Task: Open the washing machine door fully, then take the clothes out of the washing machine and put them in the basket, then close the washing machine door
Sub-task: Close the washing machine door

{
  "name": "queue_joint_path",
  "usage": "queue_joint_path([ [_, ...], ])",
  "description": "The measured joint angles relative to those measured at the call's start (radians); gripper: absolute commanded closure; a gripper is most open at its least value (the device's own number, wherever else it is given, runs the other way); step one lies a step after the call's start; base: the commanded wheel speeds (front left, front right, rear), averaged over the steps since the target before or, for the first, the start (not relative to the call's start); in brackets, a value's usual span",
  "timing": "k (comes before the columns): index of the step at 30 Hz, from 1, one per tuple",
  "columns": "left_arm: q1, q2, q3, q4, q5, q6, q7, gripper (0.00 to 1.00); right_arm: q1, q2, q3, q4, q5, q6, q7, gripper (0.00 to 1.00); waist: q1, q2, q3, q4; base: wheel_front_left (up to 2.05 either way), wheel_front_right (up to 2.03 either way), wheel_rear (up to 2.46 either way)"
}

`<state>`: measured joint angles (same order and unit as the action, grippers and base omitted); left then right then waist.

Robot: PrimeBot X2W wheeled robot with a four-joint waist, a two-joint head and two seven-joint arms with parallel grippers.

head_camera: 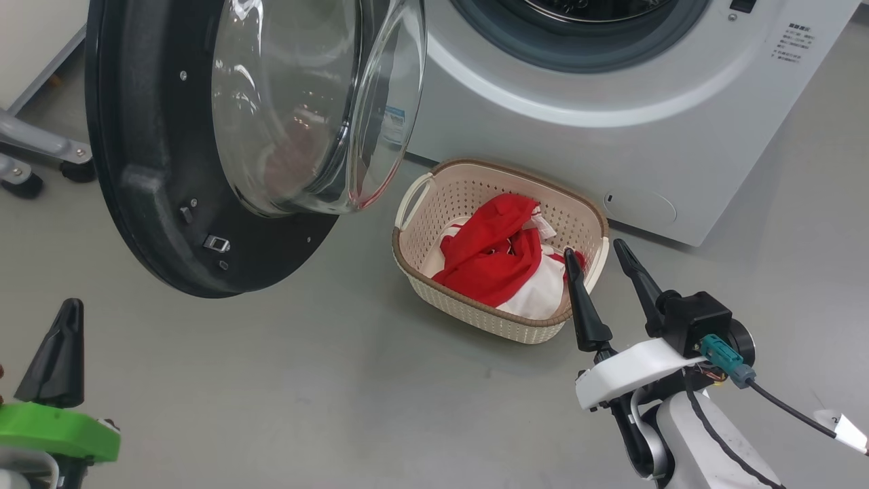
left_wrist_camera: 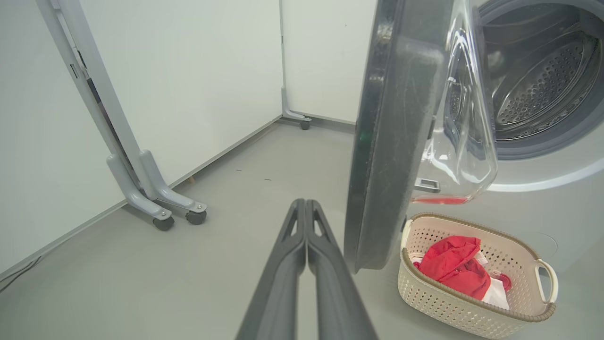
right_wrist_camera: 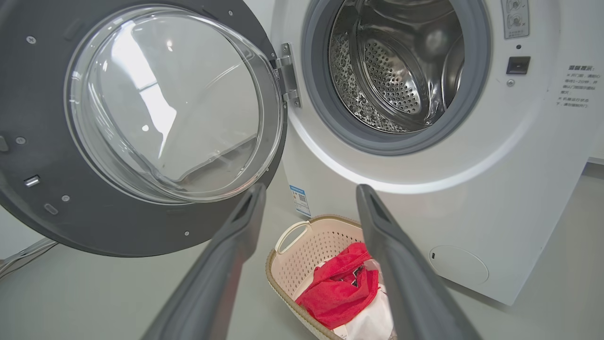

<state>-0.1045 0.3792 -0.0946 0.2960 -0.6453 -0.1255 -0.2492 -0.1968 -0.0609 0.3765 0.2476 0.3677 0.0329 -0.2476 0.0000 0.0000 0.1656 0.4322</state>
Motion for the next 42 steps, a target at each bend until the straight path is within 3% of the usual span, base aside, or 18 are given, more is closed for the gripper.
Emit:
queue_joint_path([
  [7,-0.018,0.023,0.028,-0.019,-0.019,0.000,0.000,1.00,0.001,0.000,0.001,0.000,0.000,0.001,0.000,0.00,0.0000,0.0000,-0.006,0.002,0.00,0.00,0.00],
  [12,-0.072,0.021,0.061,-0.025,-0.152,0.000,0.002,1.00,0.001,0.000,0.002,0.000,0.000,0.001,0.000,0.00,0.0000,0.0000,-0.004,0.002,0.00,0.00,0.00],
  [20,-0.153,-0.007,0.140,-0.012,-0.502,0.000,0.180,1.00,0.001,0.000,0.011,0.000,0.000,0.001,0.000,0.00,0.0000,0.0000,0.015,-0.005,0.00,0.00,0.00],
  [26,-0.224,-0.031,0.256,0.045,-0.733,0.005,0.335,1.00,0.000,0.000,0.011,0.000,0.000,0.000,0.000,0.00,0.0000,0.0000,0.021,-0.010,0.00,0.00,0.00],
  [31,-0.295,-0.043,0.315,0.083,-0.902,0.072,0.463,1.00,-0.001,0.000,0.016,-0.001,0.000,0.000,0.000,0.00,0.0000,0.0000,0.029,-0.016,0.00,0.00,0.00],
  [42,-0.370,-0.044,0.346,0.133,-1.043,0.215,0.647,1.00,-0.011,0.000,0.018,-0.005,0.000,-0.002,0.000,0.00,0.0000,0.0000,0.049,-0.037,0.00,0.00,0.00],
])
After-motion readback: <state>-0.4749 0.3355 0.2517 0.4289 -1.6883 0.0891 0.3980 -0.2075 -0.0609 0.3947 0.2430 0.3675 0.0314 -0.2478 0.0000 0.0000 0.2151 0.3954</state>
